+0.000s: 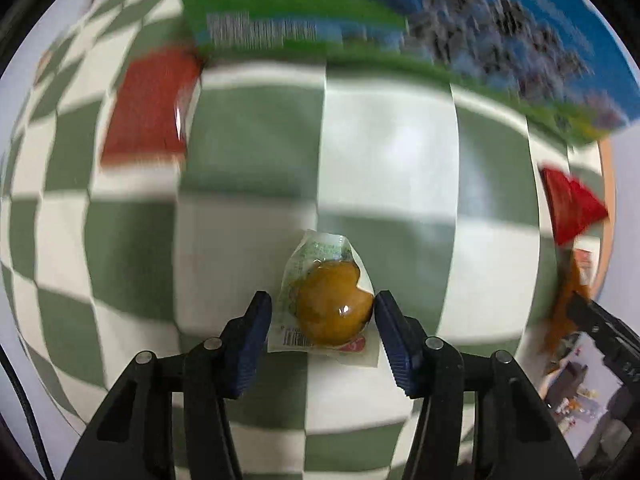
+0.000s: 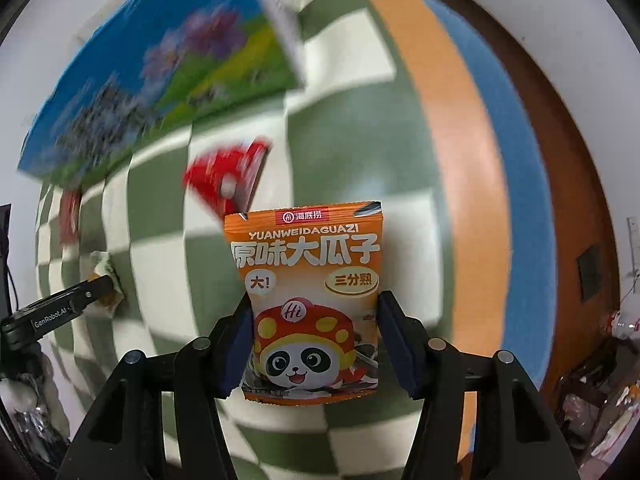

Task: Organize snacks
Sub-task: 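Grasp the orange candy packet with left tool while right tool grasps panda seed bag, then carry both packs into the box and open both tools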

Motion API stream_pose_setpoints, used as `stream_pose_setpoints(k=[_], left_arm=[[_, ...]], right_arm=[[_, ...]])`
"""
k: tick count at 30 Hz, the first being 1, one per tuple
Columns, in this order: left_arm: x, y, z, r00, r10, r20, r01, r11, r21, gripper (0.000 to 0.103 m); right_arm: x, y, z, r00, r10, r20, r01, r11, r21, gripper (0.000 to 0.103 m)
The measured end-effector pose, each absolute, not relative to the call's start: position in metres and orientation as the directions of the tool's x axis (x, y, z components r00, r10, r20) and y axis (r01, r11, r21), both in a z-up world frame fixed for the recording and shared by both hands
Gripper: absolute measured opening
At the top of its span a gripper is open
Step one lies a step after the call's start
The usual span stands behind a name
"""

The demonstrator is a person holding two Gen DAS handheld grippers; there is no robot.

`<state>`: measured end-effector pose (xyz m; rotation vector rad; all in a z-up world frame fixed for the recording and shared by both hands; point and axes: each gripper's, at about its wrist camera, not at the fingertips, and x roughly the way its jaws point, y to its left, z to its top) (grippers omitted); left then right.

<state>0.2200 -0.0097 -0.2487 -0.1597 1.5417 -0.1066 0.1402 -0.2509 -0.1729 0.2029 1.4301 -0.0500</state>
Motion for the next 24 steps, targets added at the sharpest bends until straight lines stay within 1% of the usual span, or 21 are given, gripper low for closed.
stream_pose_setpoints(k=[3, 4, 6, 9, 13, 15, 17, 19, 22, 24], left_arm=[[0.207, -0.013, -0.261, 0.014, -0.176, -0.984, -0.035, 0.984, -0.176, 0.055], [0.207, -0.015, -0.263, 0.01, -0.175, -0.985, -0.027, 0.984, -0.175, 0.058], [0.207, -0.021, -0.269, -0.008, -0.162, -0.987, 0.008, 0.987, -0.163, 0.059], [0.206, -0.025, -0.273, -0.007, -0.151, -0.988, 0.011, 0.988, -0.151, 0.059], [0.2, -0.03, -0.265, 0.021, -0.119, -0.993, 0.005, 0.993, -0.119, 0.056], [0.195, -0.037, -0.259, 0.024, -0.123, -0.992, 0.01, 0.992, -0.123, 0.056], [0.191, -0.037, -0.255, 0.01, -0.15, -0.989, 0.01, 0.989, -0.15, 0.056], [0.188, -0.041, -0.246, -0.001, -0.182, -0.983, 0.018, 0.983, -0.182, 0.049], [0.198, -0.045, -0.226, 0.005, -0.235, -0.972, 0.026, 0.972, -0.235, 0.049], [0.204, -0.051, -0.208, 0.038, -0.249, -0.968, 0.038, 0.968, -0.247, 0.049]], right_arm=[[0.125, -0.238, -0.184, 0.119, 0.086, -0.989, 0.136, 0.985, 0.102, 0.061], [0.121, -0.235, -0.19, 0.107, 0.084, -0.991, 0.134, 0.986, 0.098, 0.062], [0.119, -0.233, -0.198, 0.096, 0.082, -0.992, 0.142, 0.985, 0.095, 0.062], [0.122, -0.231, -0.205, 0.09, 0.064, -0.994, 0.133, 0.988, 0.076, 0.062], [0.121, -0.226, -0.213, 0.085, 0.054, -0.995, 0.128, 0.99, 0.065, 0.062], [0.118, -0.225, -0.211, 0.096, 0.052, -0.994, 0.128, 0.99, 0.064, 0.061], [0.115, -0.224, -0.205, 0.119, 0.076, -0.99, 0.127, 0.988, 0.091, 0.058], [0.113, -0.218, -0.197, 0.136, 0.114, -0.984, 0.123, 0.984, 0.131, 0.057], [0.11, -0.205, -0.181, 0.163, 0.157, -0.974, 0.095, 0.98, 0.174, 0.057], [0.11, -0.198, -0.167, 0.181, 0.179, -0.967, 0.069, 0.978, 0.195, 0.057]])
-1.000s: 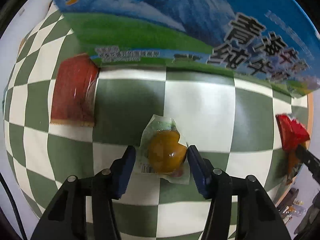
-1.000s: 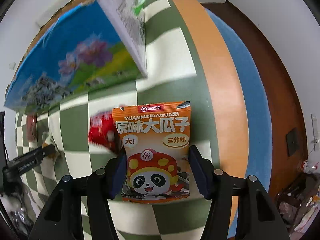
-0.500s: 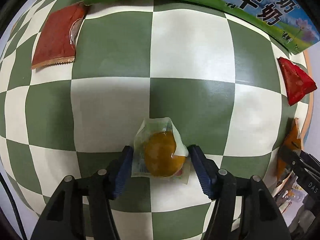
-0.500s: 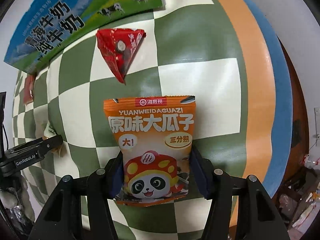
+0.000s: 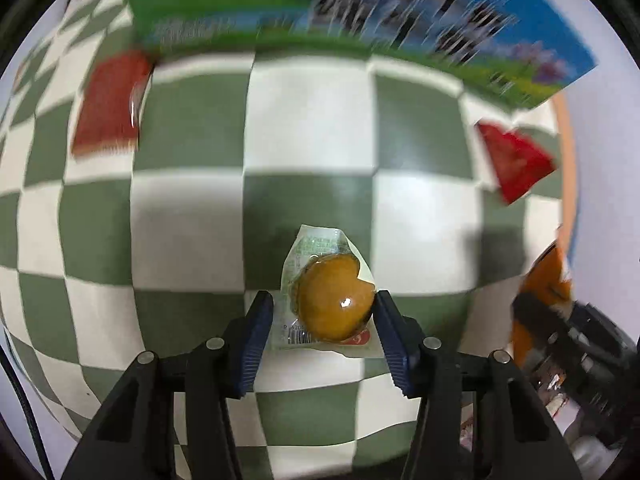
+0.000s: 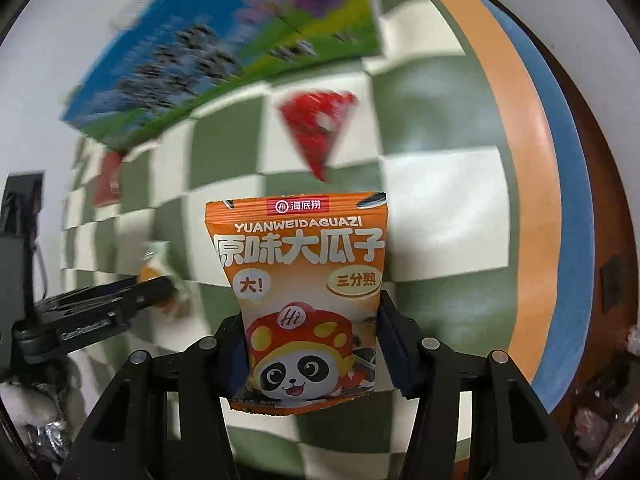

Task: Organize snacks
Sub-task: 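Carry both packs into the box and open both tools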

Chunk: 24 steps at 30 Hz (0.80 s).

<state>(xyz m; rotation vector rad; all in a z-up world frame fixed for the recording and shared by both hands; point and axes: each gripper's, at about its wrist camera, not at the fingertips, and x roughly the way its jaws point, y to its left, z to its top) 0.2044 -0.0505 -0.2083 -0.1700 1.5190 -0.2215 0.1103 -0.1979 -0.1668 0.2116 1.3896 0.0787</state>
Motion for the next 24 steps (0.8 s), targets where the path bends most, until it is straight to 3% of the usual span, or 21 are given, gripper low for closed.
stream_pose_setpoints(k=[8, 13, 18, 24], left_arm=[[0.263, -0.05, -0.107, 0.192, -0.353, -0.916, 0.073, 0.936, -0.345, 0.049], [0.369, -0.015, -0.065, 0.298, -0.303, -0.905, 0.09, 0.953, -0.289, 0.049], [0.435, -0.004, -0.066, 0.307, -0.211, -0.928, 0.064, 0.978, -0.201, 0.049], [0.488, 0.007, -0.105, 0.22, -0.096, -0.971, 0.037, 0.995, -0.09, 0.05]], right_arm=[[0.153, -0.193, -0.086, 0.299, 0.268, -0.916, 0.005, 0.959, 0.282, 0.057], [0.226, -0.189, -0.037, 0.403, 0.234, -0.885, -0.031, 0.97, 0.243, 0.057], [0.311, -0.182, -0.03, 0.413, 0.186, -0.892, -0.026, 0.981, 0.193, 0.057], [0.393, -0.172, -0.061, 0.321, 0.15, -0.935, -0.011, 0.988, 0.155, 0.057]])
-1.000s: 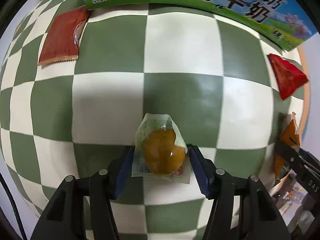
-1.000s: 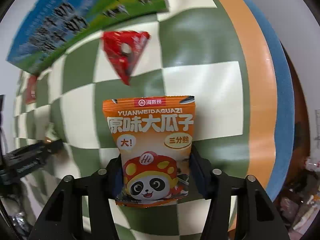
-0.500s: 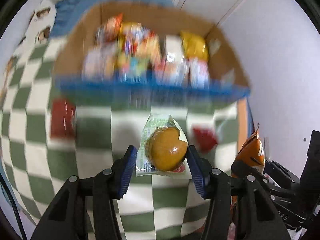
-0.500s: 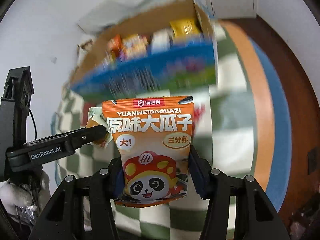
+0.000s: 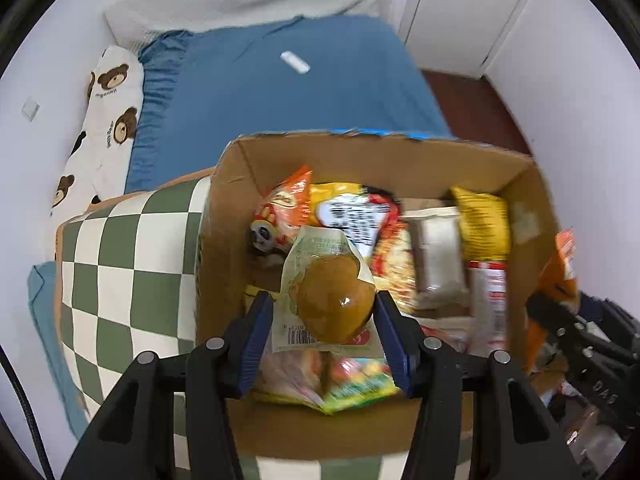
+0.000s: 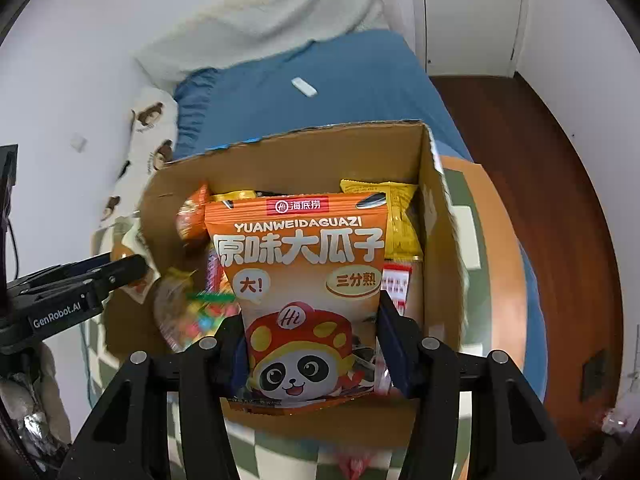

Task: Organize snacks
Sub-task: 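Carry both packs into the box and open both tools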

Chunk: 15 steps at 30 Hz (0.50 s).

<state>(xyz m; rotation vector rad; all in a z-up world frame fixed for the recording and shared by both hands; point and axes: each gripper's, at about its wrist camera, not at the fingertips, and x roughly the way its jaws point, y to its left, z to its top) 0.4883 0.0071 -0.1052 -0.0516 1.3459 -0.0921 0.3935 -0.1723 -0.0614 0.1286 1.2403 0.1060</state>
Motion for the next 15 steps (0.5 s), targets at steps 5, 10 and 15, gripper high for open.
stream_pose_setpoints(k=[5, 10, 15], left_arm=[[0.501, 0.017, -0.137, 0.155, -0.079, -0.985, -0.025, 0.996, -0.084, 0.054], [0.509, 0.021, -0.147, 0.162, -0.068, -0.984, -0.024, 0.997, -0.073, 0.09], [0.502, 0.021, -0.147, 0.164, -0.081, -0.983, -0.029, 0.996, -0.087, 0.09]], right_arm=[[0.435, -0.172, -0.088, 0.23, 0.178, -0.957, 0.004, 0.983, 0.184, 0.064], [0.455, -0.172, -0.109, 0.186, 0.1, -0.978, 0.024, 0.994, 0.106, 0.095], [0.447, -0.178, -0.115, 0.179, 0.086, -0.98, 0.034, 0.995, 0.094, 0.097]])
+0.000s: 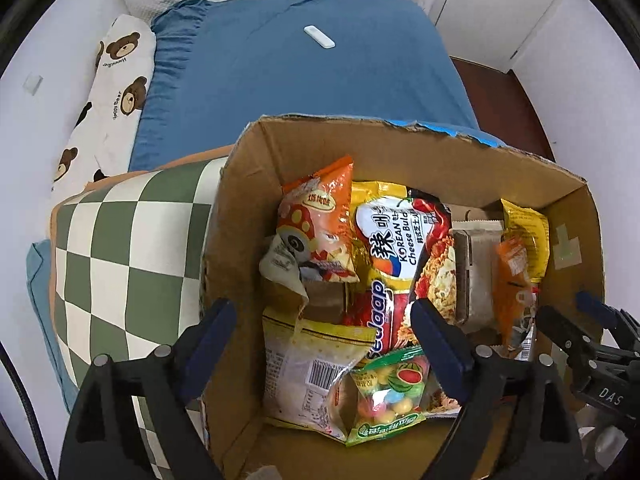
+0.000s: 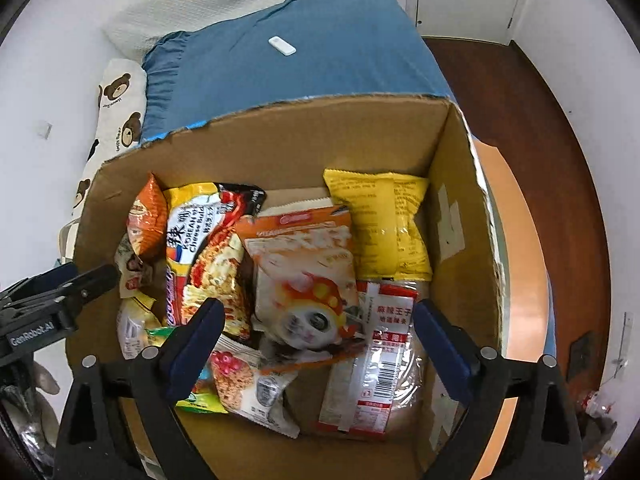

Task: Organize snacks
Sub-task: 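Carry both packs into the box and open both tools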

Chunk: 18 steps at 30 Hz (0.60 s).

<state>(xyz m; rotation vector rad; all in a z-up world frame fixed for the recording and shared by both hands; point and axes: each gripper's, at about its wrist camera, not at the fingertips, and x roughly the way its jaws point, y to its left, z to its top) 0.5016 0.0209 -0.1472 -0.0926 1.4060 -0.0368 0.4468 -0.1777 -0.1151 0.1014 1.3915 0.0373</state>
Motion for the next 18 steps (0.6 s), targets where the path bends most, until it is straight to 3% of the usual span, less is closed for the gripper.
stream_pose_setpoints(k=[18], left_arm=[[0.449, 0.008, -0.134, 0.245, -0.085, -0.966, -0.031, 0.995, -0.096, 0.09]], right_arm=[[0.398, -0.166, -0.1, 0.235, 0.05, -0.971, -0.008, 0.999, 0.049, 0.097]])
